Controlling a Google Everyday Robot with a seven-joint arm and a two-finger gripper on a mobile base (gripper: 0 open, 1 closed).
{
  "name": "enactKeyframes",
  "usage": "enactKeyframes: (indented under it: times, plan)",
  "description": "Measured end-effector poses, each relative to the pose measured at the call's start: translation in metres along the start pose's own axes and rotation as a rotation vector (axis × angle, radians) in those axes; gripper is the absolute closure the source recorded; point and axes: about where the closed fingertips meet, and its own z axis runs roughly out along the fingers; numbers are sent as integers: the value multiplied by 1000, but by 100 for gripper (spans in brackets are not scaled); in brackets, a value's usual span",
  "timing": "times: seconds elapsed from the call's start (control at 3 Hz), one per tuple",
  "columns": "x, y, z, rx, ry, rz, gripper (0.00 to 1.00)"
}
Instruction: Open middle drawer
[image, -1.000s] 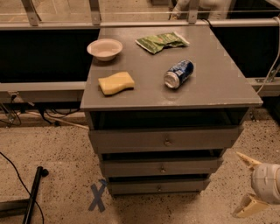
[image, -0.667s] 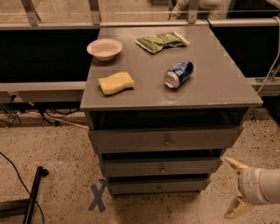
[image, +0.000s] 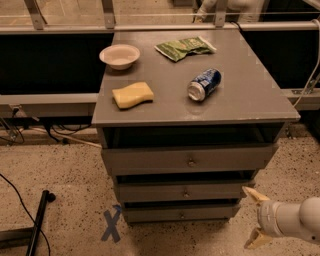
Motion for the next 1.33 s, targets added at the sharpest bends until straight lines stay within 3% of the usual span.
enactKeyframes:
  times: [0.33,0.67,1.33]
  plan:
    - [4,6,10,-5,-13,7,0]
    - [4,6,21,-21,-2,-27,0]
    - [17,-12,77,-20,27,-187,0]
